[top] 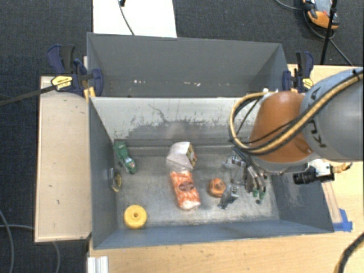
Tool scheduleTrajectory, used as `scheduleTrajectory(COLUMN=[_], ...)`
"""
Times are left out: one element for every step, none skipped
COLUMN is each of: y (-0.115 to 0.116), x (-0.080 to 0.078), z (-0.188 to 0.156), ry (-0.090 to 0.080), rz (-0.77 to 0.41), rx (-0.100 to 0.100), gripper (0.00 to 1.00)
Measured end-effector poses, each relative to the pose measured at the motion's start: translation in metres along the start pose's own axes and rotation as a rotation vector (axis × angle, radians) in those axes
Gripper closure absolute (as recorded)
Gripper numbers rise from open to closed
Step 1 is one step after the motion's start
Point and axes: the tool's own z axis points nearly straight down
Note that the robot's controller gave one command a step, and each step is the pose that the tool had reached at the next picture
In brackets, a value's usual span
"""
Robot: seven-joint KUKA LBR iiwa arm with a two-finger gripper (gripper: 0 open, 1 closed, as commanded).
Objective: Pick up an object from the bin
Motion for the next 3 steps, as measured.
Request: scheduleTrajectory(y=[-0.0068, 0.0021, 0.0021], x=[-0.0029, 0.0035, 0.0035], z=[0.0536, 0.0514, 0.0514], ry=[0.000, -0.008, -0.008], rz=[-0.093, 0.059, 0.059], rx=[0.000, 0.000, 0.000], gripper=[0.00, 1.00, 1.00])
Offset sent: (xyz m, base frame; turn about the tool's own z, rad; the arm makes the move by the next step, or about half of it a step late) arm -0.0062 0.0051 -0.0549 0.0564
